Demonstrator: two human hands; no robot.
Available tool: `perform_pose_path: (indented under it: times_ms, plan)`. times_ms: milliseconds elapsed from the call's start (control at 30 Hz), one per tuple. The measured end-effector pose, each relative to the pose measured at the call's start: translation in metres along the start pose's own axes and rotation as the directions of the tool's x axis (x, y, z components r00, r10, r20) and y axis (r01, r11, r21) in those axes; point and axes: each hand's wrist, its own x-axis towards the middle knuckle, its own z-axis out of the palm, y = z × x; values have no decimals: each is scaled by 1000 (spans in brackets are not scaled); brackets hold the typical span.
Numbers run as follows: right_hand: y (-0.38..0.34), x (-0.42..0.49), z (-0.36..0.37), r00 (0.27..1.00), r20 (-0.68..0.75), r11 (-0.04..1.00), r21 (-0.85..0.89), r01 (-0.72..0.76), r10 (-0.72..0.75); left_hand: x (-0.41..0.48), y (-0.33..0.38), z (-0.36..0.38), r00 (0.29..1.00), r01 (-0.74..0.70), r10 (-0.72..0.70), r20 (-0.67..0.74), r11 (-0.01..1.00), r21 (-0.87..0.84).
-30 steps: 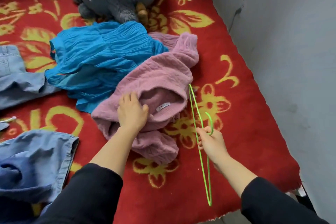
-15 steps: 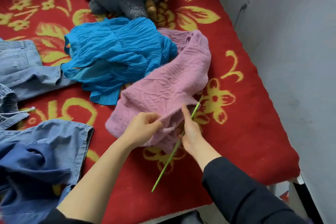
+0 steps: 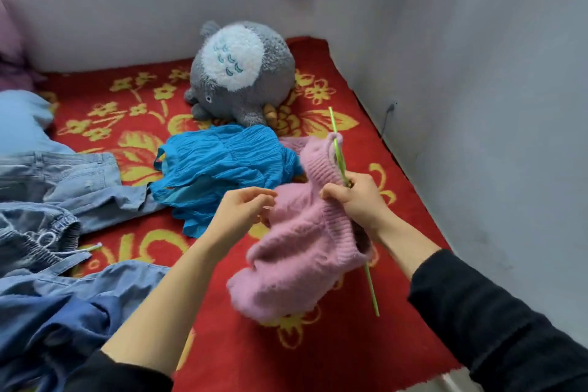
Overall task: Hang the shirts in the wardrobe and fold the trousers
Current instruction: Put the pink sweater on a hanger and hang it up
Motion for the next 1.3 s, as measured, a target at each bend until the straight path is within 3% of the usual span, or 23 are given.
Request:
perform_pose_path:
  times_ms: [100,200,400,633,800,900,1067,1167,1300]
  plan:
    - [-51,-14,-14,982,173,995,-51,83,-74,-10,52,-7,997,-51,43,-71,992,-116]
    - [-91,-23,-22,945,307,982,-111,151,-111,-26,101,-14,998,-48,40,-41,974,-222]
    - [-160,-45,-41,861,480,925,-226,305,-167,-49,151,-31,979,134,-124,163,989,-54]
    - [-207,-57,-53,785,589,831,-328,449,-192,-68,188,-38,936,134,-142,321,990,49]
    - [-250,-61,-67,773,579,778,-348,523,-261,-75,212,-43,910,104,-49,413,988,-113]
    - [-281,-63,-85,766,530,773,-287,565,-363,-89,244,-48,945,20,81,318,953,-303]
    - [-303,-57,-99,766,445,750,-263,607,-464,-108,274,-61,959,-277,283,5,943,-185]
    - [-264,-42,-85,798,455,740,-357,570,-395,-98,244,-56,976,-207,197,-95,972,-108]
    - [-177,-18,-61,845,512,821,-408,398,-155,-80,190,-37,997,-12,-2,-75,984,-178]
